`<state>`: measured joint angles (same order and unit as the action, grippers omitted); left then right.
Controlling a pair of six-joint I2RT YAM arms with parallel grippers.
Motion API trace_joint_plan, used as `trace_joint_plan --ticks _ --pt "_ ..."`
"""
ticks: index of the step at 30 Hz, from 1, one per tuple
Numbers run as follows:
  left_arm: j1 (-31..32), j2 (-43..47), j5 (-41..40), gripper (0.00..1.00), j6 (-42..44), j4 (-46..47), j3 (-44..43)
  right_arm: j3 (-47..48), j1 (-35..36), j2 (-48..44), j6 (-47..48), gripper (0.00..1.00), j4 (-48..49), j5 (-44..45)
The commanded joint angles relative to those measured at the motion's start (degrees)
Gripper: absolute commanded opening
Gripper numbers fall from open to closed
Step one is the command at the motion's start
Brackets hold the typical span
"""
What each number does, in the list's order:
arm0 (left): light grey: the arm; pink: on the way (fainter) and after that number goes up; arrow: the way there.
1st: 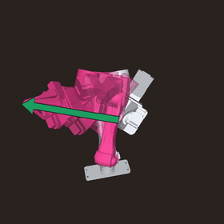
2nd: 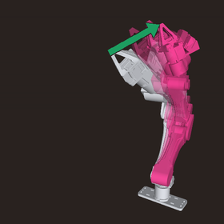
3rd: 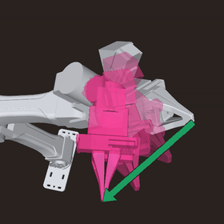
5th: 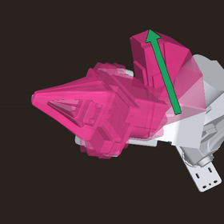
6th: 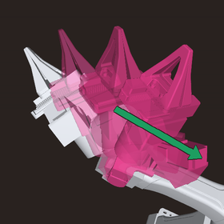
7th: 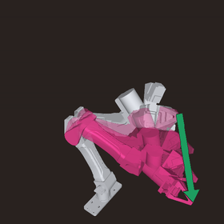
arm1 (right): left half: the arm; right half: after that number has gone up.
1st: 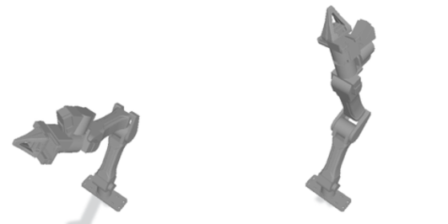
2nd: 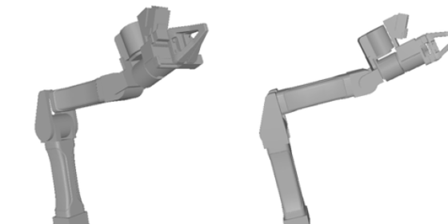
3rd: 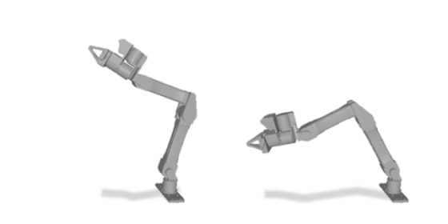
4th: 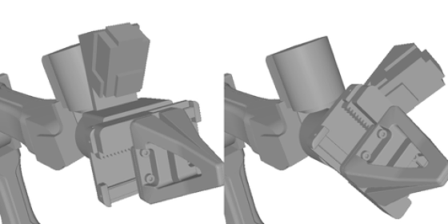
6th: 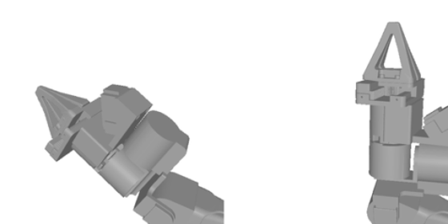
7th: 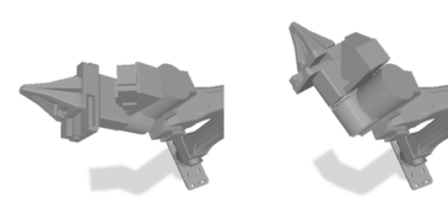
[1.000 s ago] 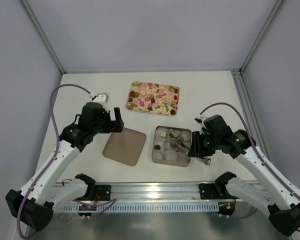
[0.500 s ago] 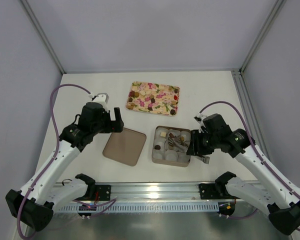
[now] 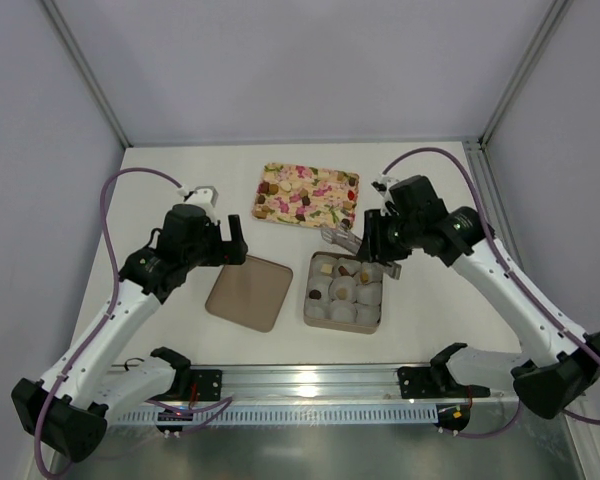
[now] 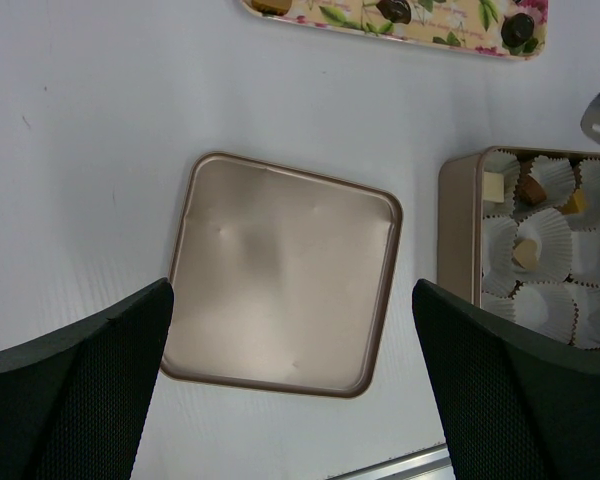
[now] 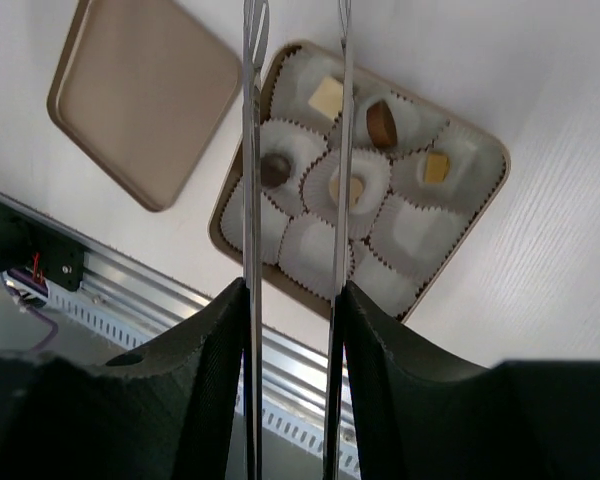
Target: Pack the chocolate
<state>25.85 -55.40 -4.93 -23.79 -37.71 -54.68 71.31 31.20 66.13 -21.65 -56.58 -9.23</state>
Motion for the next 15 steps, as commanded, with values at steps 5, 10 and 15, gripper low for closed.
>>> trace_joint_plan --ticks 5,10,15 --pt "-0.18 -0.5 -0.61 1.0 0.32 0.89 -1.84 18.32 -0.7 17.96 4.86 0.44 6.83 8.97" --pt "-0.18 -0.41 -1.48 1.0 0.94 0.54 -1.84 32.3 -0.97 33.5 7.23 0.44 5.25 13.36" --pt "-0.18 -0.68 -1.58 1.0 1.2 0.36 -1.84 43.71 -0.88 43.81 7.94 0.47 3.05 12.49"
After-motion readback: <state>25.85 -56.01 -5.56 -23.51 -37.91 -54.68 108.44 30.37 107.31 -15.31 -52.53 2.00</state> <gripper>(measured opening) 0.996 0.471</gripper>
